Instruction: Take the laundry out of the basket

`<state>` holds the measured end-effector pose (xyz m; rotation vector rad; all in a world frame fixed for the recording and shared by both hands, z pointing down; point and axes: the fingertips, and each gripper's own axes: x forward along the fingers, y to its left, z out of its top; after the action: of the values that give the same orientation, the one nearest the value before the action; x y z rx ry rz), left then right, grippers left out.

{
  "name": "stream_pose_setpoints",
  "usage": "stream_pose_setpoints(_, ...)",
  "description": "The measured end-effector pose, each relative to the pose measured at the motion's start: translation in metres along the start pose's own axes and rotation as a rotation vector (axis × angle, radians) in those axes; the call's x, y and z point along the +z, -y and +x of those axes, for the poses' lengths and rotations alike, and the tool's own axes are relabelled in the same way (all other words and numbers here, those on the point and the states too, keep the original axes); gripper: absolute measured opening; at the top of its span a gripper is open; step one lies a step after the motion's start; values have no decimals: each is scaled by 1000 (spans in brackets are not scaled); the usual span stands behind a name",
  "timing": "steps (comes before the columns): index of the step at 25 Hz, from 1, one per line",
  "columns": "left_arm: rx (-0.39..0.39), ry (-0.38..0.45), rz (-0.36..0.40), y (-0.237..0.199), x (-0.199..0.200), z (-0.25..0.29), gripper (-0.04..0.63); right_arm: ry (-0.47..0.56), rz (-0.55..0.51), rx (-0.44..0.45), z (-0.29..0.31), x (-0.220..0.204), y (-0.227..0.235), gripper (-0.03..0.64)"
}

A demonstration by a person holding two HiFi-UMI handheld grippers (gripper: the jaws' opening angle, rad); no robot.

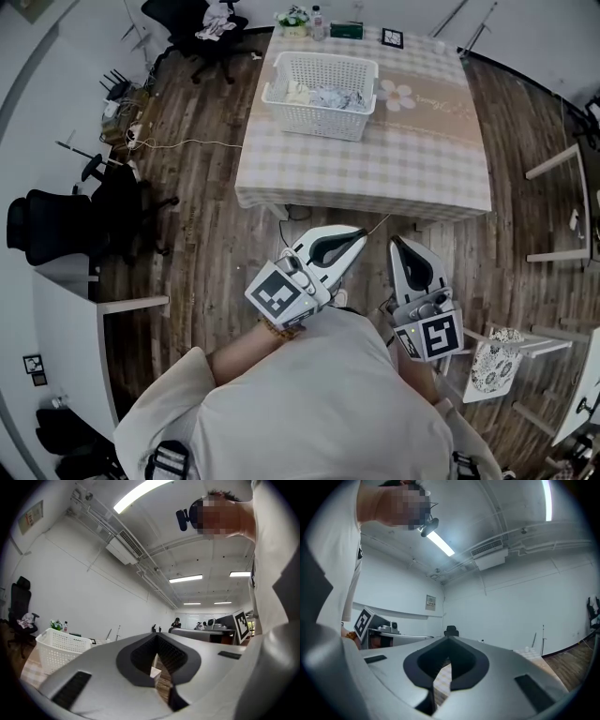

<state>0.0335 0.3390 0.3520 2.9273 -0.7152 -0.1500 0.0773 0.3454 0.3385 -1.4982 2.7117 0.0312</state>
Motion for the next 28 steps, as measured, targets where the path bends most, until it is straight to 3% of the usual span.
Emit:
stream_pose_setpoints(9,-1,-46,-37,-4,-16,36,17,-11,27,-14,2,-16,36,9)
stream_pose_setpoints(13,11,-8,-11,-30,-15,48,17,-16,40,-17,22,-24,52,9)
stream_pose_setpoints(19,13,13,-8,-94,-9,62,17,-23,33,-11,86,-27,71,9)
stream_pose_setpoints(25,0,-3,-42,-182,8,76,17,-41,29,-23,175,-25,92,9)
stream_pose_setpoints(28,-7,23,-19,-234,21,83,17,-41,25,-31,224,-22,103,9)
